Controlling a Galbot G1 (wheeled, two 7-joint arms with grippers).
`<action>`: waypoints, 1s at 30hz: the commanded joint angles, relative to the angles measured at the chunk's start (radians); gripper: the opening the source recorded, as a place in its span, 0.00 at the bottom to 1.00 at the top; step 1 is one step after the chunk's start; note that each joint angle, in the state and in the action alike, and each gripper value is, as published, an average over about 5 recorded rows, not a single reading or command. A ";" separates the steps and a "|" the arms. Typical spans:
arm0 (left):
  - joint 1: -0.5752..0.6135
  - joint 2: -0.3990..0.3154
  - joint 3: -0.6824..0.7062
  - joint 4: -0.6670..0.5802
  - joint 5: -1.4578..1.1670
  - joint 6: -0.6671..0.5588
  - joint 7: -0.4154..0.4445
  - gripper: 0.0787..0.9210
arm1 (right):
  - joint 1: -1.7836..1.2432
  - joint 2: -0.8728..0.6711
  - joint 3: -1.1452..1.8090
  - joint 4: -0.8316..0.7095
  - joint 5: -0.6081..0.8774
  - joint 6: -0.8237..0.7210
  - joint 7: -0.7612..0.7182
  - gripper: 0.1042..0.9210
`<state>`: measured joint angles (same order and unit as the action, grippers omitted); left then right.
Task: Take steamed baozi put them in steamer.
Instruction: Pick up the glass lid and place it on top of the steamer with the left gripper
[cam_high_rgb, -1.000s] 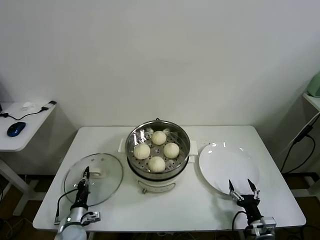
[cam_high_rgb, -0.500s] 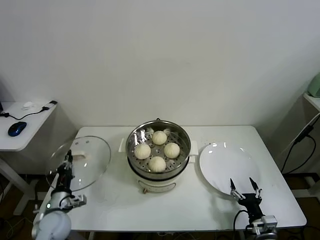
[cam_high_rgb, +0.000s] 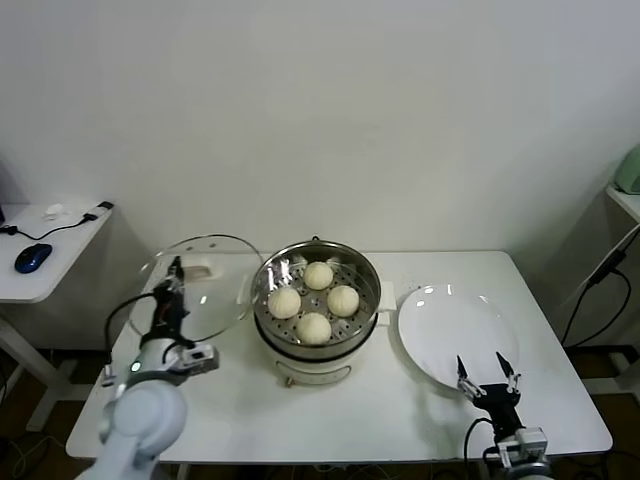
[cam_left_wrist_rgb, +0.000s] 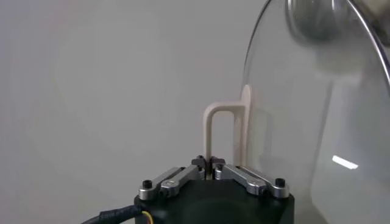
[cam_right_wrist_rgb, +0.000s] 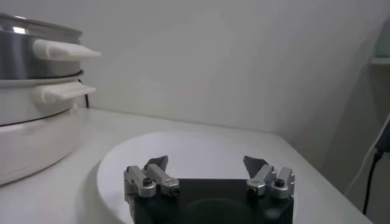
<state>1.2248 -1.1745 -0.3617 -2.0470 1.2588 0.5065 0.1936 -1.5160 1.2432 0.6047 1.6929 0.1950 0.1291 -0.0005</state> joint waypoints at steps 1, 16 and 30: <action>-0.103 -0.048 0.260 -0.090 0.167 0.160 0.138 0.07 | -0.003 0.009 -0.001 0.005 -0.021 0.021 0.007 0.88; -0.201 -0.430 0.497 0.138 0.408 0.214 0.135 0.07 | -0.027 0.002 0.017 -0.031 0.003 0.072 0.008 0.88; -0.205 -0.484 0.466 0.304 0.431 0.205 0.032 0.07 | -0.028 0.006 0.021 -0.064 0.005 0.097 0.019 0.88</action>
<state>1.0310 -1.6061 0.0725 -1.8033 1.6594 0.6945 0.2454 -1.5436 1.2477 0.6261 1.6415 0.2005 0.2133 0.0150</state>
